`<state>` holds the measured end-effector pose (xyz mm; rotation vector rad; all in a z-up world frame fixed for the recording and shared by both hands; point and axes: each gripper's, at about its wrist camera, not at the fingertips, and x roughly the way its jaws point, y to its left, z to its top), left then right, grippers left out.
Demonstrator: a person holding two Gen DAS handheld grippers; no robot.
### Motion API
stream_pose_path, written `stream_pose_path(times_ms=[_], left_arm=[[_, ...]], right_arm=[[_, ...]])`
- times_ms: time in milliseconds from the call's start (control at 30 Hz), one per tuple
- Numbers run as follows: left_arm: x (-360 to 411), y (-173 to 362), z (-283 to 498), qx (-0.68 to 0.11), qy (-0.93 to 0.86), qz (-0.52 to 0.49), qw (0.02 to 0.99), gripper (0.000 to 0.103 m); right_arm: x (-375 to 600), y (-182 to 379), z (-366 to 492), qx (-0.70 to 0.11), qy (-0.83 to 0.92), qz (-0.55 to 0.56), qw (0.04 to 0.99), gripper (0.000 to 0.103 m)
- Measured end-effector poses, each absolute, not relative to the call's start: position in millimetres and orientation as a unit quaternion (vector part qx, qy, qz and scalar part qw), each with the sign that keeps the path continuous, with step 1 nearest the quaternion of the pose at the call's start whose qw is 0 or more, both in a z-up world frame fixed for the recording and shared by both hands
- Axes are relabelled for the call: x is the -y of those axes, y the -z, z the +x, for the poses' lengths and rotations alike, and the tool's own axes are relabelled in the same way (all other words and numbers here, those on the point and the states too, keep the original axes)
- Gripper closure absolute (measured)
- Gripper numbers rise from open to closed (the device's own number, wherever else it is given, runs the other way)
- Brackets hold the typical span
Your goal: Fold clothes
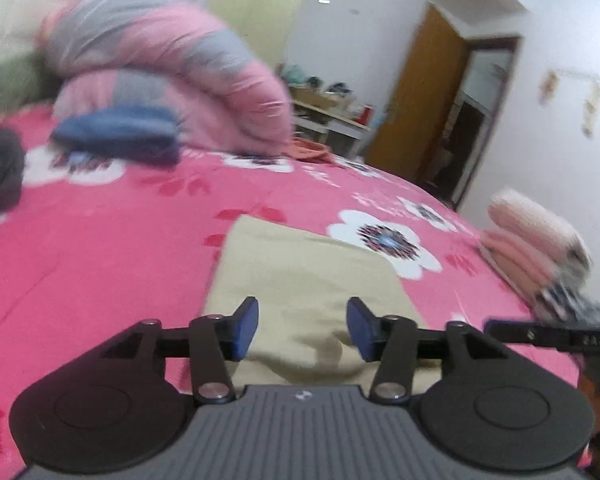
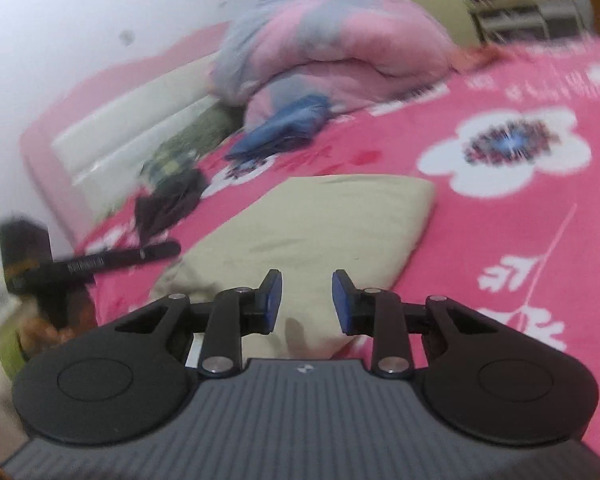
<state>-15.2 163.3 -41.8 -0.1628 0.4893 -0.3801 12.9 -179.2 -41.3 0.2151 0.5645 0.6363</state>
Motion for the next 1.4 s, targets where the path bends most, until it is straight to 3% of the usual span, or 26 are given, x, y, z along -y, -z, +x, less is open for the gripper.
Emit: stream_pose_path(times_ms=[167,333,400,433,500,800,867,967,1100,1167,1400], left_arm=[[-111.2,46.4,-34.1,-0.219,0.210,0.050,0.951,0.045],[-80.4,55.0,-34.2,-0.201,0.221,0.113,0.948,0.044],[-70.6,58.2,-33.7,-0.194,0.225,0.134,0.945,0.044],[-68.2,60.4,-32.6,-0.191,0.224,0.143,0.945,0.044],[-67.4,65.7,-31.3,-0.192,0.219,0.154,0.944,0.044],[-68.6,64.2,-37.7,-0.165,0.185,0.188,0.950,0.044],[-69.3,64.1,-38.1,-0.165,0.177,0.191,0.951,0.044],[-72.2,67.3,-39.7,-0.172,0.153,0.205,0.951,0.044],[-80.0,73.1,-42.2,-0.182,0.131,0.221,0.949,0.042],[-86.9,70.2,-44.5,-0.183,0.129,0.217,0.950,0.042],[-135.5,51.7,-38.4,-0.217,0.152,0.124,0.956,0.043]], right_arm=[[146.4,41.8,0.2,-0.268,-0.315,0.006,0.911,0.071],[118.8,51.5,0.5,-0.285,-0.290,-0.078,0.910,0.072],[116.0,50.7,-1.5,-0.283,-0.285,-0.083,0.912,0.078],[116.4,49.1,-2.8,-0.281,-0.282,-0.080,0.914,0.094],[120.0,44.4,-8.4,-0.273,-0.277,-0.069,0.919,0.100],[115.2,55.1,-23.9,-0.246,-0.267,-0.086,0.928,0.097],[107.0,58.0,-25.3,-0.236,-0.268,-0.116,0.927,0.081],[99.1,60.2,-26.0,-0.226,-0.263,-0.141,0.927,0.072],[90.2,62.2,-26.3,-0.213,-0.254,-0.166,0.929,0.074],[85.8,63.2,-26.5,-0.206,-0.249,-0.179,0.929,0.087],[90.2,57.7,-26.5,-0.211,-0.257,-0.166,0.928,0.087]])
